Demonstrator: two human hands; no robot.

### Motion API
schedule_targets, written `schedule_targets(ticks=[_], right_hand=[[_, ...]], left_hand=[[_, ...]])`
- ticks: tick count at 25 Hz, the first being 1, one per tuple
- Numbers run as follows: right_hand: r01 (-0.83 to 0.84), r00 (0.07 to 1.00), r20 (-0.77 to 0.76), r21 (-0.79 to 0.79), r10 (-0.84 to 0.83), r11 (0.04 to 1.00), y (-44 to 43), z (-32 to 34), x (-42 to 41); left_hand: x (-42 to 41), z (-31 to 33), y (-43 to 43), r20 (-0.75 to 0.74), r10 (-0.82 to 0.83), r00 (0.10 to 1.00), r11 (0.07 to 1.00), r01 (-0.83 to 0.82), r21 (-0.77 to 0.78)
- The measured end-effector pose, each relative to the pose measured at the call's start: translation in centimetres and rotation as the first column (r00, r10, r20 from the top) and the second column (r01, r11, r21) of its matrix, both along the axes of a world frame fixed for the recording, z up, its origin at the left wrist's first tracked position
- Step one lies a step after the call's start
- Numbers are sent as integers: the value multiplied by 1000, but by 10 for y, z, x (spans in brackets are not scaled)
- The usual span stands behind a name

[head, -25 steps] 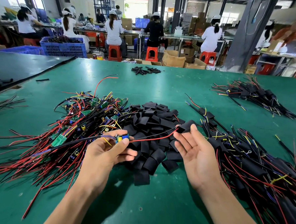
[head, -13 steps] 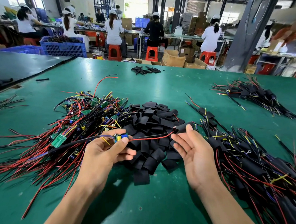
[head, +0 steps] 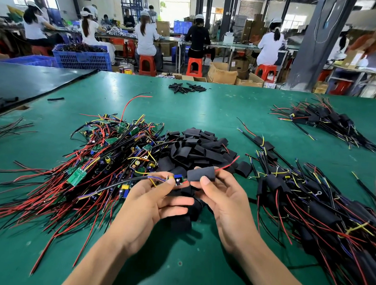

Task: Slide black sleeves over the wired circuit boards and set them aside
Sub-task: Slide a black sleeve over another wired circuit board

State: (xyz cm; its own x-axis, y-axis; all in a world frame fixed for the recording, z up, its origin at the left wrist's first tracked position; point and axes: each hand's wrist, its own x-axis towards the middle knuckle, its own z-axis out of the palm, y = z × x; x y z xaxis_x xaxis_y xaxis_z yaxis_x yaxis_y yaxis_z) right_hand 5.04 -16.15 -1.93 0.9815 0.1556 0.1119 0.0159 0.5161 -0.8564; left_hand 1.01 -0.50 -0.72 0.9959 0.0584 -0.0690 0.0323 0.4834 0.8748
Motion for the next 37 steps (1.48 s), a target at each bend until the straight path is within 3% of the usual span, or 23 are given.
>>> schedule_targets(ticks=[15, 27, 37], right_hand=[[-138, 980, -134, 61, 145, 989, -2, 9, -5], [-190, 944, -216, 264, 250, 946, -3, 6, -5], [-218, 960, -149, 132, 237, 967, -4, 5, -5]], left_hand=[[0, 1, 5, -40, 14, 999, 1000, -15, -15], [-1, 2, 3, -6, -25, 1000, 998, 26, 58], [0, -2, 5, 41, 32, 999, 976, -40, 214]])
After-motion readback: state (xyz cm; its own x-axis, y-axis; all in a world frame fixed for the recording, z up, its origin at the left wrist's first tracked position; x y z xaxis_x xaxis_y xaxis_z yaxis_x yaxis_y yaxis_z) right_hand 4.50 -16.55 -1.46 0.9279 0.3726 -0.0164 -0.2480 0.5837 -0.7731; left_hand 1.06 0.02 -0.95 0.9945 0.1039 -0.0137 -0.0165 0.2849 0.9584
